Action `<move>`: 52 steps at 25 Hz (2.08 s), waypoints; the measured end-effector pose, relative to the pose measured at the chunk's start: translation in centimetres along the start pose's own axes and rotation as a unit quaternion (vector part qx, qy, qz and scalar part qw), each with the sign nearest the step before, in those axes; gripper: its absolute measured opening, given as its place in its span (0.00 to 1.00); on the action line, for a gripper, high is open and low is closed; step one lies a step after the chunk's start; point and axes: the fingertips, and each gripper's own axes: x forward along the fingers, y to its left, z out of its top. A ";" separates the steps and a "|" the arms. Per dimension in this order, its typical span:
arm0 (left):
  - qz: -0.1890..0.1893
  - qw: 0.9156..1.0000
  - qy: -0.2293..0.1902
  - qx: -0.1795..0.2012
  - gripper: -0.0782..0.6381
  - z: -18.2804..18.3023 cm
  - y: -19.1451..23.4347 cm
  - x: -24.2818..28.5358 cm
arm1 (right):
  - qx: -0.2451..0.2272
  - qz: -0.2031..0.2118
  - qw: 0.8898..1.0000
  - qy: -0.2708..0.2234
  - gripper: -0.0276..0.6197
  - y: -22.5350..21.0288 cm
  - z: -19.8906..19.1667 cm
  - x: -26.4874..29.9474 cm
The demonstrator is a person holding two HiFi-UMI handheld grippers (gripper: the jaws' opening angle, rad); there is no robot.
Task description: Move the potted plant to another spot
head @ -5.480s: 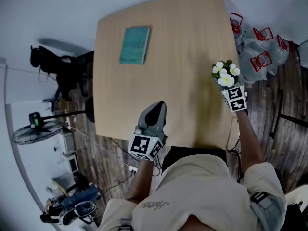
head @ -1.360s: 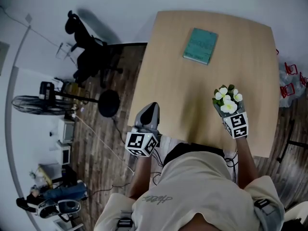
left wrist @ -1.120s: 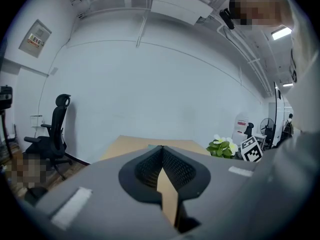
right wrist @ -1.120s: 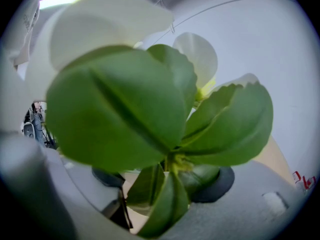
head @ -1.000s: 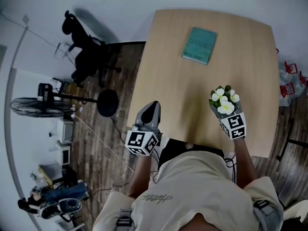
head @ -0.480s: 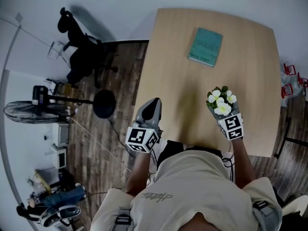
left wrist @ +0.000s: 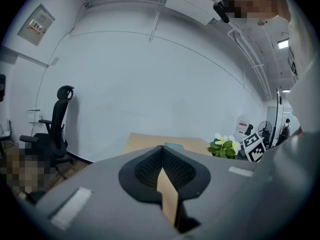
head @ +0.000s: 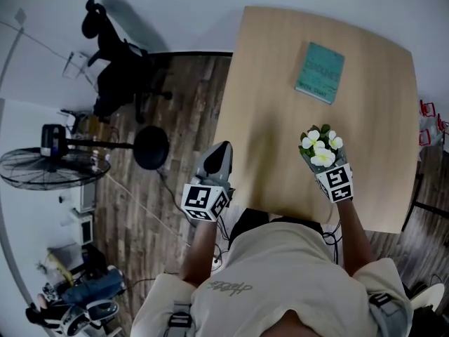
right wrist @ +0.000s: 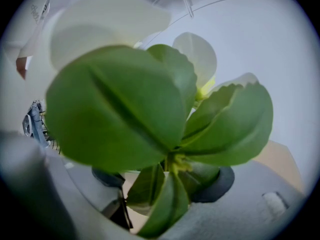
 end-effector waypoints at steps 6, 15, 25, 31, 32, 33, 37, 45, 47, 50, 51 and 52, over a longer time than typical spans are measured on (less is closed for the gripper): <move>-0.005 1.000 0.007 -0.002 0.14 -0.4 3.6 0.7 | -0.014 0.017 1.000 0.010 0.57 2.0 1.3 5.1; -0.016 0.999 0.028 -0.008 0.14 -1.3 9.1 2.0 | -0.018 0.026 0.999 0.008 0.57 4.3 3.0 12.5; -0.019 0.998 0.058 -0.021 0.14 -3.5 13.2 2.7 | -0.012 0.042 0.999 0.031 0.57 5.9 1.2 20.5; -0.013 0.998 0.065 -0.023 0.14 -3.6 15.8 2.4 | -0.013 0.049 0.998 0.037 0.57 7.2 1.4 24.7; -0.012 0.998 0.065 -0.023 0.14 -3.6 16.1 2.4 | -0.015 0.051 0.998 0.039 0.57 7.3 1.4 25.3; -0.011 0.997 0.066 -0.024 0.14 -3.6 16.3 2.4 | -0.018 0.052 0.998 0.040 0.57 7.5 1.4 25.7; -0.008 0.997 0.067 -0.026 0.14 -3.7 17.4 2.2 | -0.022 0.050 0.998 0.041 0.57 7.9 1.4 27.3; -0.006 0.997 0.072 -0.032 0.14 -4.3 18.2 1.9 | -0.026 0.041 0.997 0.058 0.57 8.2 0.3 28.4; -0.006 0.997 0.072 -0.033 0.14 -4.3 18.2 2.0 | -0.025 0.040 0.997 0.059 0.57 8.2 0.1 28.5; -0.008 0.997 0.071 -0.033 0.14 -4.2 18.2 2.0 | -0.016 0.041 0.997 0.059 0.57 8.2 -0.1 28.7; -0.009 0.997 0.071 -0.032 0.14 -4.2 18.2 1.9 | -0.014 0.042 0.997 0.058 0.57 8.3 0.0 28.7; -0.010 0.997 0.071 -0.032 0.14 -4.1 18.0 1.9 | -0.014 0.043 0.997 0.059 0.58 8.4 0.0 28.7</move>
